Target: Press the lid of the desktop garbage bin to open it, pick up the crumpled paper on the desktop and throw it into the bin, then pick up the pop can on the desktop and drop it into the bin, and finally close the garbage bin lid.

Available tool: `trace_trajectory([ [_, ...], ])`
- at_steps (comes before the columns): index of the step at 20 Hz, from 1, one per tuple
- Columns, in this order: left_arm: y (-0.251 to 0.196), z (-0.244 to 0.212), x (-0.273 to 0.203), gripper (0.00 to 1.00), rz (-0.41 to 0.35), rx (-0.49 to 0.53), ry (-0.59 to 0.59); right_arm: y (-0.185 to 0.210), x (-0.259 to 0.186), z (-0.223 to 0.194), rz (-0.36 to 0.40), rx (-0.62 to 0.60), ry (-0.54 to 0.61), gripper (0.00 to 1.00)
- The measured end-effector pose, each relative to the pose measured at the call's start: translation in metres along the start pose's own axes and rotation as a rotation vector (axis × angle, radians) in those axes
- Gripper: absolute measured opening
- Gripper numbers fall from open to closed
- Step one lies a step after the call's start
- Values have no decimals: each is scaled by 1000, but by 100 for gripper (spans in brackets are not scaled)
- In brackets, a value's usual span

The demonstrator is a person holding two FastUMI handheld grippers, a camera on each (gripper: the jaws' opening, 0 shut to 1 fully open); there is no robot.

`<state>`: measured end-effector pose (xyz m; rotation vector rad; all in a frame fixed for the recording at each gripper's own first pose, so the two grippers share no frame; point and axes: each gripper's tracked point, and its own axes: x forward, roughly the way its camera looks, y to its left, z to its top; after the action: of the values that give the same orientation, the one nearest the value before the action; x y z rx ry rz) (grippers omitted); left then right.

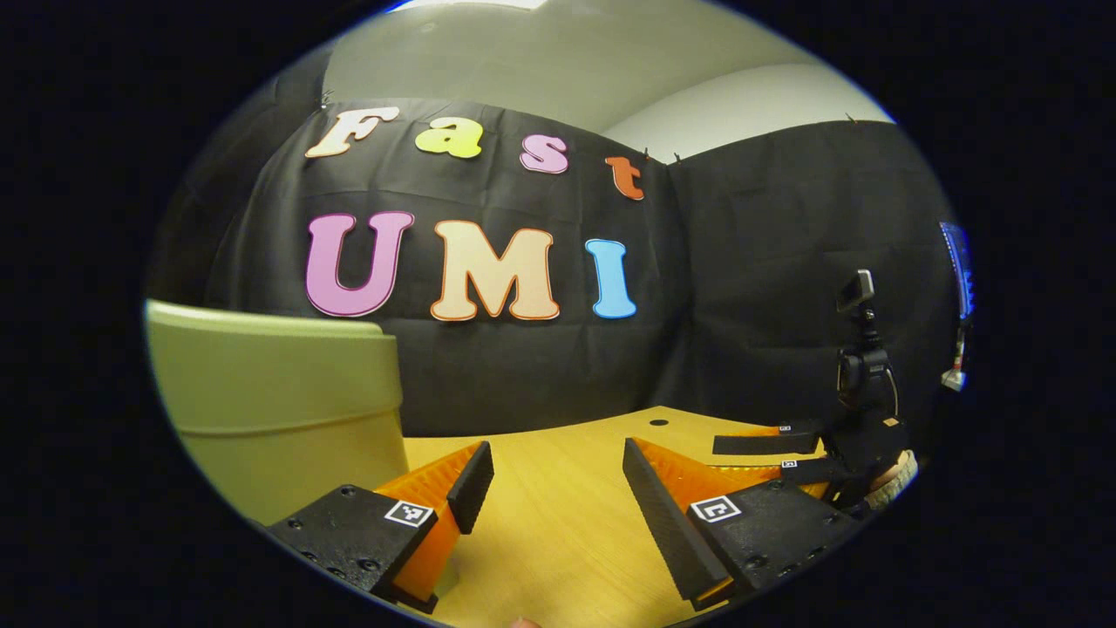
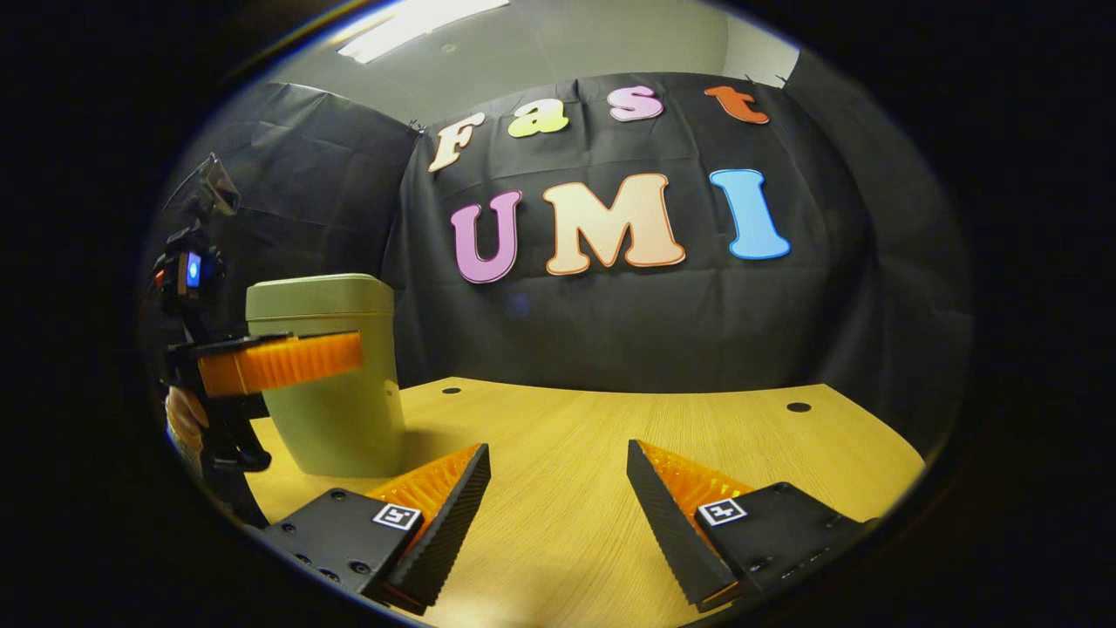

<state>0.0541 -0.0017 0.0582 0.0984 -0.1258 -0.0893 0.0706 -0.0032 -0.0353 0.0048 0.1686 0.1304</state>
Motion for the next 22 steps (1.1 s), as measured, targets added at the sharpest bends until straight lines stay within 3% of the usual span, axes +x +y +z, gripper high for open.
trace_trajectory([
  [11,10,-48,10,92,-38,-64,54,4,8,3,-21,-49,-41,99],
  [22,13,-40,7,94,-23,-49,45,12,13,-7,-4,-57,-20,99],
])
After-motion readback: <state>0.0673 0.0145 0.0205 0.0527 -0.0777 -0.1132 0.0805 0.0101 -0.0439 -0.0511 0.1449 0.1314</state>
